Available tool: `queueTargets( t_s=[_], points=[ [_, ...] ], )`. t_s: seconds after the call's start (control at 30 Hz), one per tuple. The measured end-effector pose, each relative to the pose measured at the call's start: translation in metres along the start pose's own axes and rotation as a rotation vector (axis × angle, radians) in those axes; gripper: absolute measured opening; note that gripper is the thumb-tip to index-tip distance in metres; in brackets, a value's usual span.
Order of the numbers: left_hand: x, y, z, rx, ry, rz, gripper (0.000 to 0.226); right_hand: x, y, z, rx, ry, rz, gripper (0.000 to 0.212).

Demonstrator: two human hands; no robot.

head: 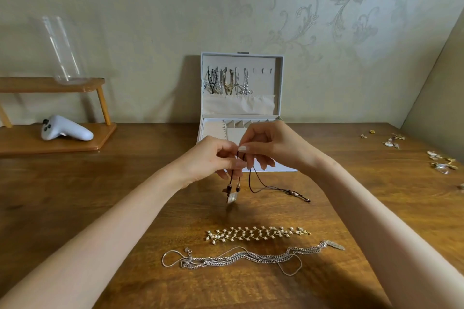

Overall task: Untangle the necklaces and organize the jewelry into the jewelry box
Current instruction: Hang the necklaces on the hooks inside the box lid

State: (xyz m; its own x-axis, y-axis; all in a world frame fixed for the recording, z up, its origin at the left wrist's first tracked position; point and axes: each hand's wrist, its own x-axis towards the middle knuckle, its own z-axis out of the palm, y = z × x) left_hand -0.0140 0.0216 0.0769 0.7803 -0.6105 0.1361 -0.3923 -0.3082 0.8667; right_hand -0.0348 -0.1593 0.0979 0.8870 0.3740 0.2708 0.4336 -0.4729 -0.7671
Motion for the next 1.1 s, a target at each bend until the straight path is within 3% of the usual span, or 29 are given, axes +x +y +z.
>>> queueTargets(
  t_s=[0.53,0.77,0.93,1.1],
  points=[
    [-0.002,0.005,-0.003,-0.026,0.001,-0.074,0.012,-0.001,0.004,-0.009,-0.097,0.017,0.042,0.005],
    [-0.004,0.004,-0.004,-0.035,-0.152,-0.150,0.002,-0.002,0.000,-0.011,-0.006,0.020,-0.013,0.004],
    [-0.004,0.003,-0.001,-0.006,-0.147,-0.139,0.013,-0.003,-0.001,-0.010,0.020,0.022,-0.027,0.004],
    [-0.004,0.004,-0.004,-0.082,-0.138,-0.082,0.008,-0.005,-0.001,-0.012,0.029,0.039,-0.005,0.004]
  ],
)
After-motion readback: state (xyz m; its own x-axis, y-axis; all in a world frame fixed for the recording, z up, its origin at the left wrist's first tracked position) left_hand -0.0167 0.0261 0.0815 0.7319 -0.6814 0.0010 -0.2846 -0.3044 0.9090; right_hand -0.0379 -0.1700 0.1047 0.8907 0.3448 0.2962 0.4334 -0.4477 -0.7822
